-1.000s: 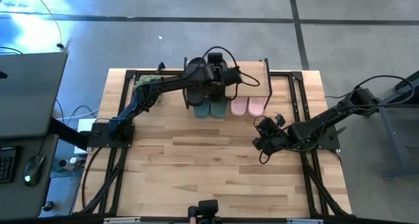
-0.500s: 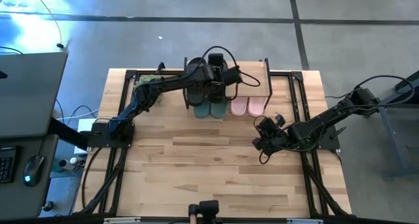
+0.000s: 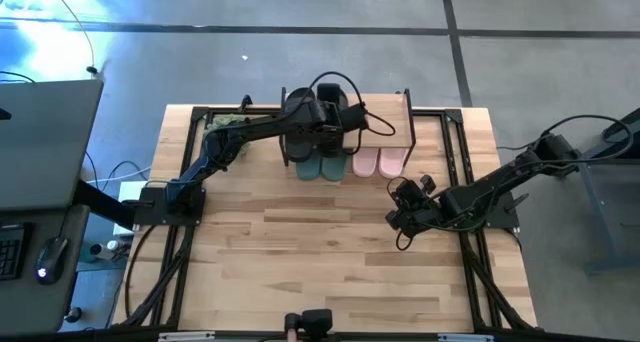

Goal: Pick and place slides into the shelf
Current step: Adjust the black slides on the shelf

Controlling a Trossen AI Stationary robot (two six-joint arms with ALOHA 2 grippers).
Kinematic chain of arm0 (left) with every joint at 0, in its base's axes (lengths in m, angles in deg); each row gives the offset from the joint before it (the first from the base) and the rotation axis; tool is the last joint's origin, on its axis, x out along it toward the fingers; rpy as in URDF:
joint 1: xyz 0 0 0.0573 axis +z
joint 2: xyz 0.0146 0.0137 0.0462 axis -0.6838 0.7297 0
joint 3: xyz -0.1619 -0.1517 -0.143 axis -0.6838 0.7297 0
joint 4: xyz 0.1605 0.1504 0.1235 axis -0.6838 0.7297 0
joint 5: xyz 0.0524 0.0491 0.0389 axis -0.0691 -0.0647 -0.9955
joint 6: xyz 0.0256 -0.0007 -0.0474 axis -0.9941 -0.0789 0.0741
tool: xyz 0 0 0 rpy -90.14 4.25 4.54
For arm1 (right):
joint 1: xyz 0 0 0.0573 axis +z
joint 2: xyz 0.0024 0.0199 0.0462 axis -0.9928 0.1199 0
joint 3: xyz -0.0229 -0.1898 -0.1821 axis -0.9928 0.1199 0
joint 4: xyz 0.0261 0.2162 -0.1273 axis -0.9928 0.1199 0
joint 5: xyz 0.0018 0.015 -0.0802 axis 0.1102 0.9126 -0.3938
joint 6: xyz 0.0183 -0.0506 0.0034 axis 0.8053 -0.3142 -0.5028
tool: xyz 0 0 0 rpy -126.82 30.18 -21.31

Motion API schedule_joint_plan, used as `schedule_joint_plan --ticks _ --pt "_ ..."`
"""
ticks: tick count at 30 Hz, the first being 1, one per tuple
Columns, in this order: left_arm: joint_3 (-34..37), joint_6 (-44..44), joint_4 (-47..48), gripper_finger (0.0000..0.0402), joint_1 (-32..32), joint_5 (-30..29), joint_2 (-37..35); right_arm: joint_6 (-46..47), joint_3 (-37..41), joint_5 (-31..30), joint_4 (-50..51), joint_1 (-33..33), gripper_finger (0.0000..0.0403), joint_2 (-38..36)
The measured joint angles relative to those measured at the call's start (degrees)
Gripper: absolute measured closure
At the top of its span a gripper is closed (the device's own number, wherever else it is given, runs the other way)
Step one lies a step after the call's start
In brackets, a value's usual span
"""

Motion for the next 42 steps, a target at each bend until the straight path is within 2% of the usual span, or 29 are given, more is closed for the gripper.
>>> schedule_joint_plan --ticks 4,11,29,33,36,42 --pt "-0.01 1.35 2.28 0.018 0.0 0.2 -0.17 -0.03 0.0 0.0 0.0 -0.01 0.0402 0.0" --pt "-0.05 1.51 1.9 0.0168 -0.16 3.83 -1.14 -0.12 0.0 1.03 0.0 -0.01 0.0402 0.0" --pt "-0.52 1.62 5.78 0.0157 -3.15 1.95 -1.76 -1.54 0.0 1.16 -0.02 -0.02 0.0402 0.02" --pt "-3.05 4.62 8.63 0.0157 -4.2 1.59 -2.26 -1.54 0.0 1.1 -0.1 0.0 0.0402 0.02" --pt "-2.02 6.61 9.68 0.0157 -4.9 1.39 -4.24 -1.54 0.0 1.09 -0.11 -0.02 0.0402 0.02" --pt "-2.91 18.59 16.68 0.0157 -7.43 2.73 -8.8 -1.54 -0.01 1.08 -0.05 0.0 0.0402 0.02"
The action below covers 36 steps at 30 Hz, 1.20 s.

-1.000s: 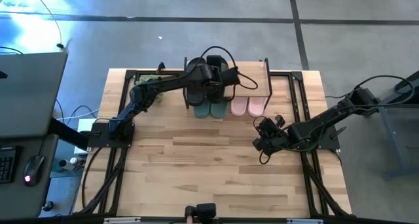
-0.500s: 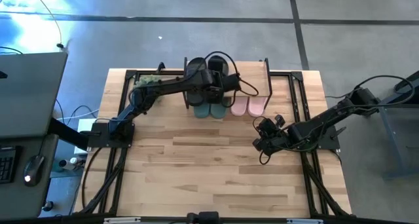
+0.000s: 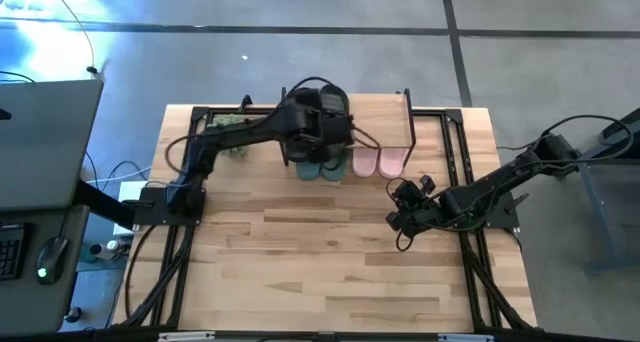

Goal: Pick and place slides into the shelf
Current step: Adjust the black slides on the shelf

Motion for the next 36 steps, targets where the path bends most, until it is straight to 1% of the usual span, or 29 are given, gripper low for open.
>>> schedule_joint_plan --ticks 2,4,7,8,10,14,15,17,18,20,25,29,33,36 --pt "-0.02 6.67 3.81 0.0159 -1.27 1.86 -2.01 0.0 0.0 0.04 0.07 0.01 0.0402 0.0" --pt "0.04 12.5 5.24 0.0163 -2.17 5.63 -4.15 0.0 0.01 0.04 0.1 0.02 0.0402 0.0" --pt "0.44 16.73 4.91 0.0174 -3.05 16.98 -7.9 0.0 0.01 0.07 0.27 0.02 0.0402 0.0" --pt "0.39 17.59 4.92 0.0179 -3.16 19.84 -8.83 0.0 0.01 0.07 0.33 0.02 0.0402 0.0" --pt "0.51 20.01 4.89 0.019 -3.42 22.83 -10.09 -0.01 0.01 0.44 0.55 0.02 0.0402 0.0" --pt "3.1 23.59 4.8 0.0219 -3.37 21.58 -12.36 -0.02 0.01 1.42 0.71 0.02 0.0402 0.0" --pt "4.58 24.2 4.79 0.0226 -3.37 22.26 -13.08 -0.02 0.01 1.48 0.82 0.1 0.0402 0.0" --pt "8.43 24.96 4.99 0.0241 -3.22 26.06 -13.93 -0.01 0.01 1.49 1.03 0.6 0.0402 0.0" --pt "10.24 25.12 4.97 0.0248 -3.23 26.84 -13.99 -0.02 0.01 1.48 1.02 1.0 0.0402 0.02" --pt "14.41 26.56 4.88 0.0262 -3.36 26.9 -14.39 0.02 0.36 1.37 0.77 1.86 0.0402 0.02" --pt "24.61 29.82 4.88 0.0302 -3.37 27.15 -18.07 2.94 3.49 0.6 0.64 2.8 0.0402 0.02" --pt "32.18 30.78 1.09 0.034 -3.32 27.06 -21.55 4.91 4.93 1.01 0.55 2.78 0.0402 0.02" --pt "38.79 29.92 -4.72 0.0377 -3.32 27.02 -24.07 3.28 4.93 0.76 -1.22 2.78 0.0402 0.02" --pt "43.33 30.66 -5.87 0.0397 -2.93 24.32 -24.71 1.68 4.93 0.57 -2.89 2.78 0.0402 0.02"
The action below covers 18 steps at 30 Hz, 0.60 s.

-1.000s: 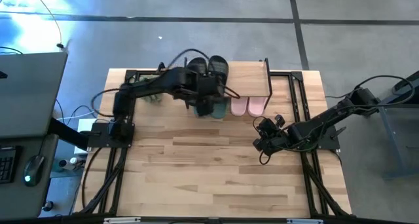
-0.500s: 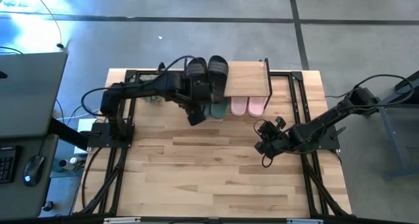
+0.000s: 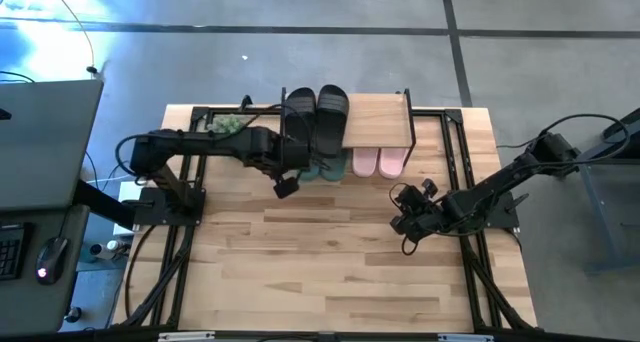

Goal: Pick and place slides into the shelf
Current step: Adjust the black slides on the shelf

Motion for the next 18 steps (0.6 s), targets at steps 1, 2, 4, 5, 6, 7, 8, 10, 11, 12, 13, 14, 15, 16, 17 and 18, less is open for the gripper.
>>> schedule_joint_plan --ticks 1,2,4,5,6,7,8,10,11,12,13,14,15,16,17,18 --pt "1.3 0.33 0.09 0.0398 0.44 -0.9 -0.25 -0.1 0.0 -0.01 -0.36 0.0 0.0402 0.0" --pt "2.53 0.67 -0.08 0.0396 0.8 -1.63 -0.34 -0.14 0.0 0.0 -0.56 0.0 0.0402 0.0" --pt "5.2 0.97 -2.25 0.039 1.57 -2.82 -0.3 -0.17 0.0 0.0 -0.56 0.0 0.0402 0.0" --pt "6.3 0.83 -4.24 0.0387 2.14 -3.51 -0.22 -0.17 0.0 0.0 -0.56 0.0 0.0402 0.0" --pt "7.17 0.33 -6.39 0.0385 2.52 -3.62 -0.24 -0.17 0.0 0.0 -0.56 0.0 0.0402 0.0" --pt "8.09 -0.47 -8.62 0.0384 2.8 -3.49 -0.26 -0.17 0.0 -0.01 -0.56 0.0 0.0402 0.0" --pt "8.92 -1.39 -10.61 0.0384 3.19 -2.72 -0.27 -0.17 0.0 -0.02 -0.58 0.0 0.0402 0.0" --pt "10.13 -3.01 -13.47 0.0387 4.14 -0.31 -0.22 0.05 0.0 0.0 -0.58 0.0 0.0402 0.0" --pt "10.41 -3.35 -14.08 0.0389 4.33 0.41 -0.22 0.12 0.0 0.0 -0.58 0.0 0.0402 0.0" --pt "10.64 -3.51 -14.74 0.0393 4.56 0.49 -0.24 0.21 0.0 0.0 -0.59 0.0 0.0402 0.0" --pt "10.76 -3.91 -15.18 0.0396 4.56 0.45 -0.24 0.22 0.0 0.0 -0.58 0.0 0.0402 0.0" --pt "10.8 -4.24 -15.35 0.0399 4.56 0.12 -0.22 0.23 0.0 0.0 -0.58 0.0 0.0402 0.0" --pt "10.8 -4.37 -15.54 0.04 4.58 -0.23 -0.24 0.24 0.0 -0.02 -0.58 0.0 0.0402 0.0" --pt "10.8 -4.55 -16.18 0.04 4.58 -0.32 -0.24 0.22 0.0 0.0 -0.58 0.0 0.0402 0.0" --pt "10.8 -4.93 -16.71 0.0398 4.55 -0.27 -0.24 0.0 0.0 0.0 -0.6 0.0 0.0402 0.0" --pt "10.8 -5.57 -17.07 0.0397 4.53 -0.12 -0.24 -0.08 0.0 -0.02 -0.59 0.0 0.0402 0.0"
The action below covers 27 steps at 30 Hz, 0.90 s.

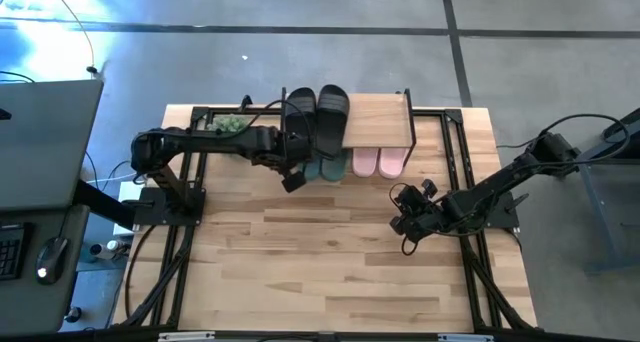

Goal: Pick and place slides into the shelf
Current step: Adjust the black slides on the shelf, then return to Home Position

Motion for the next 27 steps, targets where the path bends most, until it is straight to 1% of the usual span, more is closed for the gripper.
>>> schedule_joint_plan --ticks 6,9,18,21,27 --pt "0.0 -1.7 -3.17 0.0401 -0.01 1.06 0.0 -0.05 0.0 0.0 0.01 0.0 0.0402 0.0" --pt "0.0 -1.83 -3.25 0.0399 -0.01 2.34 0.0 -0.05 0.02 0.0 0.01 0.0 0.0402 0.0" --pt "-0.06 0.15 1.44 0.0397 -0.18 4.41 -0.45 -0.09 0.02 0.0 0.01 0.0 0.0402 0.0" --pt "-0.04 1.05 2.15 0.0397 -1.2 6.25 -1.4 -0.1 0.04 0.27 0.04 -0.02 0.0402 0.0" --pt "-0.04 0.73 -0.27 0.04 -6.73 7.14 -5.72 -0.12 0.04 1.33 0.23 -0.02 0.0402 0.02"
